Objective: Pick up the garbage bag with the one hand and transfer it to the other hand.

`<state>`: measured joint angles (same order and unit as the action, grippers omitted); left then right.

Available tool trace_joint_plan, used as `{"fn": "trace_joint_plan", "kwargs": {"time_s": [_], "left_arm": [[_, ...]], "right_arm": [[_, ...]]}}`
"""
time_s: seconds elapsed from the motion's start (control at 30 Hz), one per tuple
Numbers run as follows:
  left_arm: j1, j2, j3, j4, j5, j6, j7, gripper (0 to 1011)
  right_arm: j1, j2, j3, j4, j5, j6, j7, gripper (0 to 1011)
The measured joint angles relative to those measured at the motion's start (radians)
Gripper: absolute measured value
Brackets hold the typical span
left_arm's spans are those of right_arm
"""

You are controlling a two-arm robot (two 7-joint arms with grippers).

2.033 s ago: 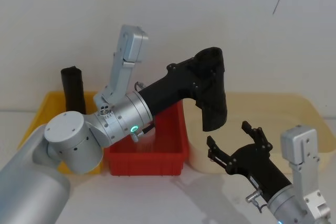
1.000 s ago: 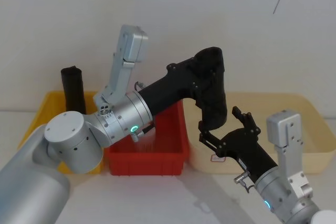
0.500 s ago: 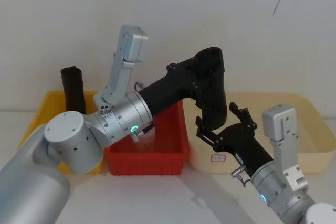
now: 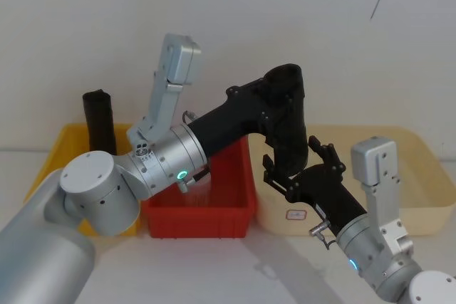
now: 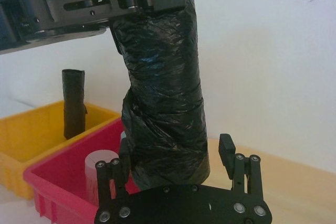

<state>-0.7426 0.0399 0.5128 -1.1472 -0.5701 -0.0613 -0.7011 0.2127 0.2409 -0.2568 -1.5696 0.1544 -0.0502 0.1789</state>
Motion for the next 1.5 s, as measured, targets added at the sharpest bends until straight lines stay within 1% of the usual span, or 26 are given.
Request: {"fn": "trace_joint_plan", "kwargs": {"time_s": [0.13, 0.2, 0.23, 0.3, 0.4, 0.43, 0.5, 0.53, 0.6, 0.67, 0.7, 1.1, 1.2, 1.27, 1.33, 1.37, 1.4, 1.43, 1.47, 1.5], "left_arm": [[0.000, 0.000, 0.000, 0.000, 0.000, 0.000, 0.000, 375], [0.000, 0.000, 0.000, 0.000, 0.000, 0.000, 0.000, 375], [0.000, 0.000, 0.000, 0.000, 0.000, 0.000, 0.000, 375], [0.000, 0.000, 0.000, 0.000, 0.000, 0.000, 0.000, 375], [0.000, 0.000, 0.000, 0.000, 0.000, 0.000, 0.000, 375], [0.000, 0.000, 0.000, 0.000, 0.000, 0.000, 0.000, 375], [0.000, 0.000, 0.000, 0.000, 0.000, 0.000, 0.000, 375], [0.000, 0.000, 0.000, 0.000, 0.000, 0.000, 0.000, 375], [0.000, 0.000, 0.000, 0.000, 0.000, 0.000, 0.000, 375], [0.000, 0.000, 0.000, 0.000, 0.000, 0.000, 0.000, 375], [0.000, 0.000, 0.000, 0.000, 0.000, 0.000, 0.000, 375], [0.000, 0.000, 0.000, 0.000, 0.000, 0.000, 0.000, 378], [0.000, 0.000, 0.000, 0.000, 0.000, 0.000, 0.000, 475], [0.000, 0.000, 0.000, 0.000, 0.000, 0.000, 0.000, 512], [0.000, 0.000, 0.000, 0.000, 0.000, 0.000, 0.000, 590], [0.000, 0.000, 0.000, 0.000, 0.000, 0.000, 0.000, 599], [0.000, 0.000, 0.000, 0.000, 0.000, 0.000, 0.000, 647], [0.000, 0.000, 0.000, 0.000, 0.000, 0.000, 0.000, 667], [0.000, 0.000, 0.000, 0.000, 0.000, 0.000, 0.000, 726], [0.000, 0.000, 0.000, 0.000, 0.000, 0.000, 0.000, 738]], "right_arm": [[0.003, -0.007, 0.002, 0.000, -0.004, 0.005, 0.000, 1000], [0.004, -0.009, 0.002, 0.000, -0.006, 0.006, 0.000, 977], [0.005, -0.010, 0.002, 0.000, -0.007, 0.006, 0.000, 945], [0.007, -0.013, 0.002, 0.001, -0.010, 0.006, 0.000, 915], [0.010, -0.018, 0.003, 0.001, -0.015, 0.009, 0.000, 820], [0.010, -0.019, 0.003, 0.001, -0.016, 0.010, 0.000, 820], [0.012, -0.021, 0.003, 0.001, -0.018, 0.012, 0.000, 747], [0.012, -0.022, 0.004, 0.001, -0.019, 0.014, 0.001, 738], [0.013, -0.024, 0.004, 0.000, -0.020, 0.017, 0.001, 672], [0.014, -0.026, 0.004, -0.002, -0.022, 0.022, 0.003, 631], [0.014, -0.027, 0.005, -0.002, -0.022, 0.024, 0.004, 588], [0.015, -0.038, 0.009, -0.013, -0.029, 0.047, 0.012, 586], [0.016, -0.041, 0.012, -0.017, -0.031, 0.050, 0.013, 585], [0.016, -0.042, 0.013, -0.017, -0.032, 0.052, 0.014, 585], [0.016, -0.045, 0.016, -0.019, -0.033, 0.053, 0.014, 585], [0.015, -0.045, 0.017, -0.019, -0.033, 0.053, 0.014, 585], [0.015, -0.047, 0.020, -0.019, -0.033, 0.054, 0.014, 585], [0.015, -0.048, 0.021, -0.020, -0.033, 0.055, 0.014, 585], [0.015, -0.050, 0.025, -0.020, -0.033, 0.056, 0.014, 585], [0.015, -0.051, 0.028, -0.020, -0.033, 0.057, 0.014, 585]]}}
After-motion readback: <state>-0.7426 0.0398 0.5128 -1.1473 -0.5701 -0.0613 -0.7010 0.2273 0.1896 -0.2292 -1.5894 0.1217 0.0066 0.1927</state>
